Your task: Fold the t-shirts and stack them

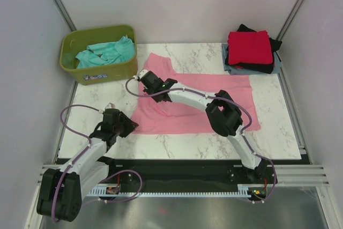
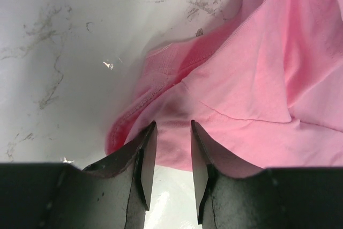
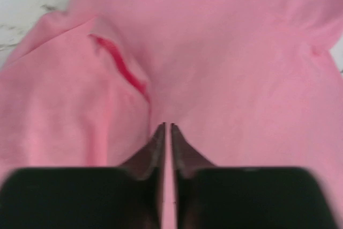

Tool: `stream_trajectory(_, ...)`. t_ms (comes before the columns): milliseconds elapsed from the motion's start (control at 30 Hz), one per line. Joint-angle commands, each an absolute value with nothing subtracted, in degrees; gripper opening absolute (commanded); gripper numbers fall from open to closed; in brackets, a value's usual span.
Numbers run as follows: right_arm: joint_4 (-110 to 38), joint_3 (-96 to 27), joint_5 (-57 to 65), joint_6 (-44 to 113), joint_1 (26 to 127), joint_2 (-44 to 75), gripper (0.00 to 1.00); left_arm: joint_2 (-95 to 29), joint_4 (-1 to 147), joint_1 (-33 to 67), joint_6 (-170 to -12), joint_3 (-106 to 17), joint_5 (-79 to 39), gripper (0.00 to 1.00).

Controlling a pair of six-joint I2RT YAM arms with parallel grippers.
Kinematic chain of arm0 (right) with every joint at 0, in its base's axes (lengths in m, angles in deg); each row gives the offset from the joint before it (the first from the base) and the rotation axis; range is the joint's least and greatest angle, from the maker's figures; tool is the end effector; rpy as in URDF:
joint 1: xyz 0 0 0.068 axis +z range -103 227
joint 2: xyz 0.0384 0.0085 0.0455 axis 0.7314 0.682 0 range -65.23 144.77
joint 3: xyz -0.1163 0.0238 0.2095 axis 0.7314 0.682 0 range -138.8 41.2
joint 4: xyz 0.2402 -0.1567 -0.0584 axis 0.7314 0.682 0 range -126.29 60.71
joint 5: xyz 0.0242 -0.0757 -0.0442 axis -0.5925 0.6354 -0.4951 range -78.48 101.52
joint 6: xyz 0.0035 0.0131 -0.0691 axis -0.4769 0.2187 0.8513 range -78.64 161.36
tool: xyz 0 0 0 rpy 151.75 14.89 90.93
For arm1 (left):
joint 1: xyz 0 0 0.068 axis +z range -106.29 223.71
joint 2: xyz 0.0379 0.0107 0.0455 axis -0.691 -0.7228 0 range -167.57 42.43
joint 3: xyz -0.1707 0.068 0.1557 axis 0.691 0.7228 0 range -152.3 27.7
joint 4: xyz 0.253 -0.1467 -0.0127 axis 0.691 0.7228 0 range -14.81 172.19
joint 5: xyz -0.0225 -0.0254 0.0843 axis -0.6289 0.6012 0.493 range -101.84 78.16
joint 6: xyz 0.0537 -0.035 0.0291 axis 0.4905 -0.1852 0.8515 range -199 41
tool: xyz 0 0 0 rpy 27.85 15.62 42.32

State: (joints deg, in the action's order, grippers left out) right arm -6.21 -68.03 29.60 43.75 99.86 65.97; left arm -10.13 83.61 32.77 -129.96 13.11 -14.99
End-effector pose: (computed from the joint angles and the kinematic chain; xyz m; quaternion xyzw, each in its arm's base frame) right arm 0.3352 0.4129 0.1373 -0.3877 0.8512 0.0025 0.3538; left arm 0.2218 -0.0461 0.0777 -0.3079 0.8756 -0.2129 0.3053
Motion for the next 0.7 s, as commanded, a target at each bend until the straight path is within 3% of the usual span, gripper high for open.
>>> stream_trajectory(0, -6.59, -72.7, 31.03, 45.93, 94.65, 65.55, 0.26, -10.22, 85.12, 32.99, -130.77, 14.52, -14.65, 0.4)
stream_trajectory(67, -6.5, -74.72, 31.9, 46.72, 93.41, 65.64, 0.35, -10.4, 85.03, 32.99, -130.77, 14.43, -14.65, 0.39)
stream_trajectory(167, -6.06, -77.1, 34.71, 46.81, 91.48, 66.17, 0.67, -10.4, 85.12, 32.99, -130.77, 14.43, -14.65, 0.39)
stream_trajectory(200, -5.71, -77.63, 35.5, 46.64, 90.69, 66.26, 0.71, -10.48, 85.03, 32.99, -130.68, 14.43, -14.65, 0.4)
stream_trajectory(367, -6.06, -74.13, 37.97, 41.56, 88.41, 62.31, 0.72, -11.36, 84.77, 32.99, -129.38, 13.64, -16.48, 0.38)
stream_trajectory(467, -6.32, -65.88, 34.56, 34.44, 84.45, 54.94, 0.73, -10.05, 87.04, 32.47, -125.86, 10.57, -17.9, 0.39)
stream_trajectory(667, -14.4, -34.77, 32.95, 24.58, 80.84, 30.34, 0.74, -1.26, 96.37, 31.94, -120.05, 2.66, -13.85, 0.51)
